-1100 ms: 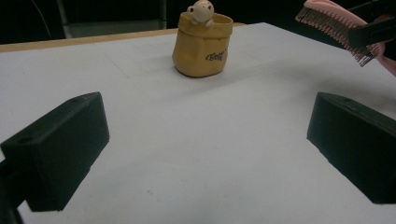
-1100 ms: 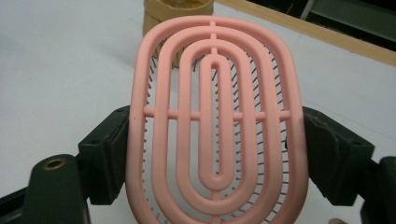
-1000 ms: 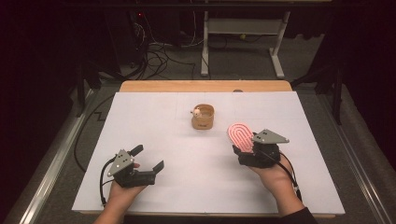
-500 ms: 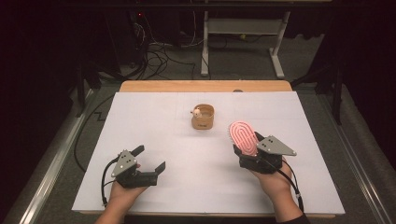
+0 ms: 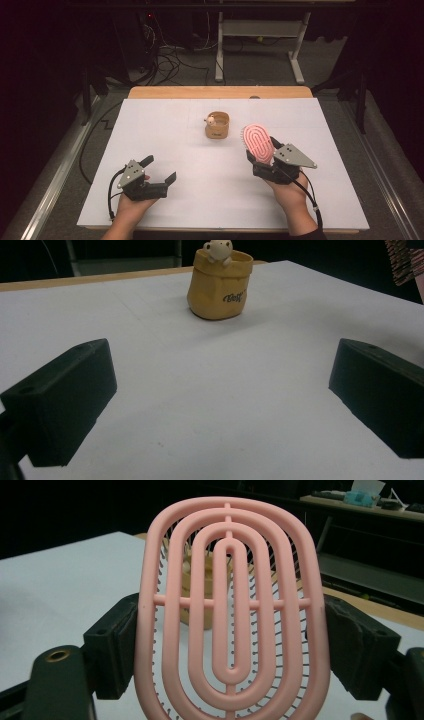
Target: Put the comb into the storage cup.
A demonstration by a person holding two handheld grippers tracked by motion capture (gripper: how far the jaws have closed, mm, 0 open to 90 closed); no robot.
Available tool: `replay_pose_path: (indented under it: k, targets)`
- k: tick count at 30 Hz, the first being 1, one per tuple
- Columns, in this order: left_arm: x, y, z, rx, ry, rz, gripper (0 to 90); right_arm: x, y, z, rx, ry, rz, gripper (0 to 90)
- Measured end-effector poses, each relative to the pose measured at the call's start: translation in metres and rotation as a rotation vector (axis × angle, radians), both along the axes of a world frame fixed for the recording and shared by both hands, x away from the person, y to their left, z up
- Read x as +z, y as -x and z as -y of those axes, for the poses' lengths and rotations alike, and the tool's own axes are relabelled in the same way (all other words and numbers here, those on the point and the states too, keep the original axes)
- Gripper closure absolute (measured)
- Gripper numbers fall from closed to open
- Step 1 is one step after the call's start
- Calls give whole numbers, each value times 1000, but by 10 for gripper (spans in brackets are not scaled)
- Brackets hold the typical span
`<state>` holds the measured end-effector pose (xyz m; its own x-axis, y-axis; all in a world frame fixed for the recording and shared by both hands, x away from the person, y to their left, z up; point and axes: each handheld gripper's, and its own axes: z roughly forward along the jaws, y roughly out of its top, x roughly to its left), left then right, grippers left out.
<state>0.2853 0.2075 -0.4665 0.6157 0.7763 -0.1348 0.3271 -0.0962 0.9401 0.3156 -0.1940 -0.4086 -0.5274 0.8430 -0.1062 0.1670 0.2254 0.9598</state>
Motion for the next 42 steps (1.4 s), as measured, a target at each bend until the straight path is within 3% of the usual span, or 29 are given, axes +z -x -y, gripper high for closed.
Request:
replay_pose_path:
  k: [5, 9, 11, 13, 19, 26, 31, 34, 36, 38, 40, 42]
  targets:
    - [1, 1, -2, -7, 3, -1, 0, 7, 1, -5, 6, -19, 49, 201]
    - [0, 1, -2, -11, 5, 4, 0, 4, 9, -2, -1, -45, 82, 201]
    - [1, -2, -1, -6, 10, 16, 0, 0, 12, 0, -4, -22, 83, 201]
    - [3, -7, 3, -6, 26, -4, 0, -3, 13, 3, -11, -14, 82, 201]
    - [19, -16, 23, -27, -14, -2, 0, -3, 13, 13, -24, -41, 76, 201]
    - [32, -31, 45, -62, -18, 6, 0, -2, 14, 17, -32, -44, 79, 201]
    - [38, -46, 61, -90, 5, 5, 0, -1, 15, 19, -43, -49, 89, 201]
    - [33, -49, 76, -110, 33, -14, 0, -1, 15, 20, -45, -49, 93, 201]
    - [30, -48, 82, -122, 27, -20, 0, -1, 15, 20, -46, -48, 93, 201]
    - [26, -46, 86, -128, 9, -16, 0, -1, 15, 21, -51, -48, 93, 201]
    - [23, -45, 90, -131, -38, -32, 0, -2, 15, 20, -60, -46, 96, 200]
    - [22, -43, 90, -137, -40, -42, 0, -3, 15, 19, -58, -45, 93, 201]
